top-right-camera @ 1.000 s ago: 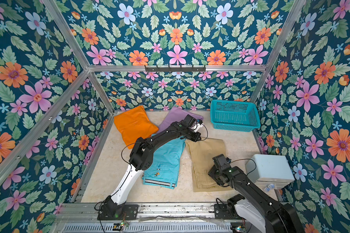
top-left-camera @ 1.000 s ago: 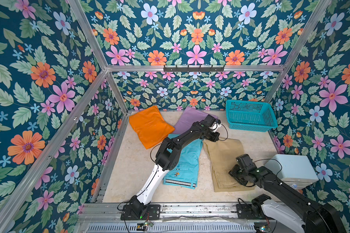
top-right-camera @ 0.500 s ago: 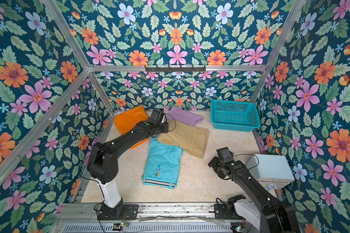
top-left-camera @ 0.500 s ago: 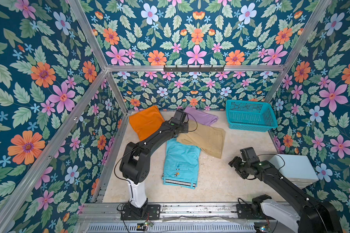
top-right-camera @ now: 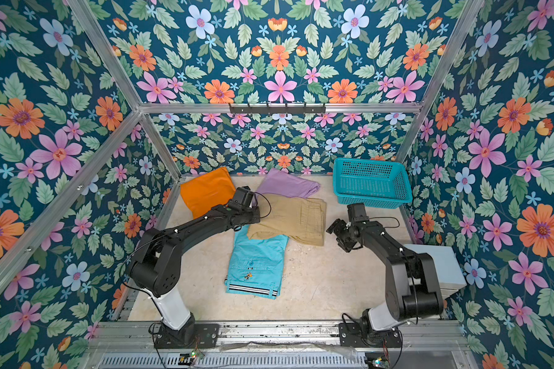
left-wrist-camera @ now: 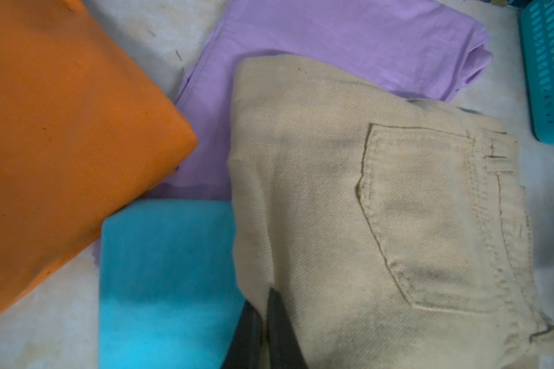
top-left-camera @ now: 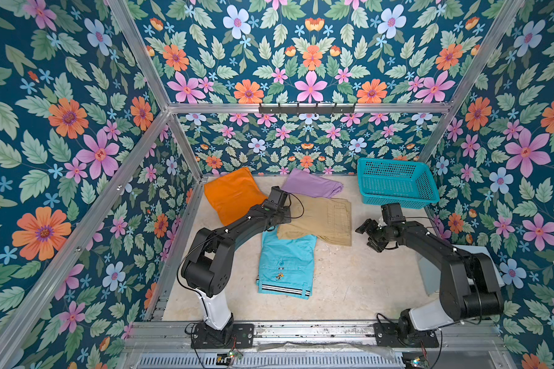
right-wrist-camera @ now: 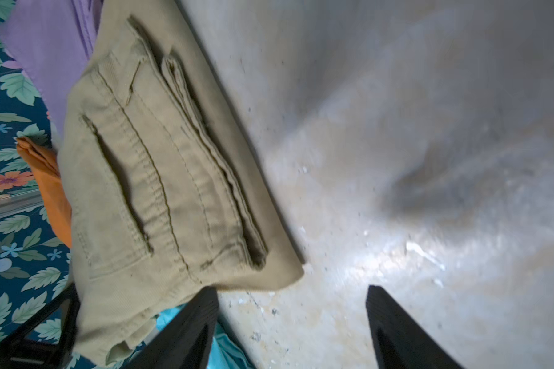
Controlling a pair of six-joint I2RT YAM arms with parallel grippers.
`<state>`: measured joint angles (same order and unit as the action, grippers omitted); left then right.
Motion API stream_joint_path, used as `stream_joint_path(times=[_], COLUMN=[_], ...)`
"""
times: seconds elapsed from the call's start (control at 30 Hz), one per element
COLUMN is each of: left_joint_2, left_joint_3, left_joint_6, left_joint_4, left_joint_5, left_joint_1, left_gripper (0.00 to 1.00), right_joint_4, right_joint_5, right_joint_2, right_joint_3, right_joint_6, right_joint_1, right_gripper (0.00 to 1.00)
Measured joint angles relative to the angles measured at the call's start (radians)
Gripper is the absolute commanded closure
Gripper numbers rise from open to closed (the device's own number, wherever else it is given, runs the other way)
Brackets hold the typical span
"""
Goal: Put the folded long pants in the basket
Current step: Pick up the long pant at the center of the board.
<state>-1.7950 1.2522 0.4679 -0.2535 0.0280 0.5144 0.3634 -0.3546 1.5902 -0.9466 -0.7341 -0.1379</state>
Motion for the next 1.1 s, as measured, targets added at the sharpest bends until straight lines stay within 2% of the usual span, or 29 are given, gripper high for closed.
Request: stream_joint_path(times=[0.2, 0.47, 0.53, 0.63, 0.7, 0.8, 1.1], left_joint_2=[-0.02, -0.033, -0.035, -0.041, -0.042, -0.034, 0.04], left_joint_3=[0.013, 0.02, 0.022, 0.023, 0.023, 0.023, 0.052], left_joint_6=[0.0, 0.0, 0.0, -0.001, -0.001, -0.005, -0.008], left_joint_4=[0.003, 0.003, 0.003, 0.007, 0.009, 0.016, 0.043], left_joint_5=[-0.001, -0.001, -0.001, -0.001, -0.001, -0.001, -0.047], left_joint_1=[-0.002, -0.002, -0.002, -0.003, -0.003, -0.003, -0.003], left_gripper=[1.0, 1.0, 1.0, 1.0, 1.0, 1.0, 1.0], right_joint_4=[0.002, -0.045, -0.052, -0.068, -0.07, -0.055, 0.083], right_joint_5=[-0.076, -0.154, -0.168, -0.187, -0.191, -0.177, -0.145], right_joint_2=[0.214, 0.363, 0.383, 0.409, 0.416, 0.399, 0.237], right_joint_3=[-0.15, -0.274, -0.289, -0.3, -0.3, -0.291, -0.358], right_joint_6=[0.071, 0.129, 0.151, 0.181, 0.186, 0.198, 0.254], right_joint_1=[0.005, 0.008, 0.008, 0.008, 0.009, 0.008, 0.007], right_gripper=[0.24, 0.31, 0.38, 0.6, 0.79, 1.0, 1.0])
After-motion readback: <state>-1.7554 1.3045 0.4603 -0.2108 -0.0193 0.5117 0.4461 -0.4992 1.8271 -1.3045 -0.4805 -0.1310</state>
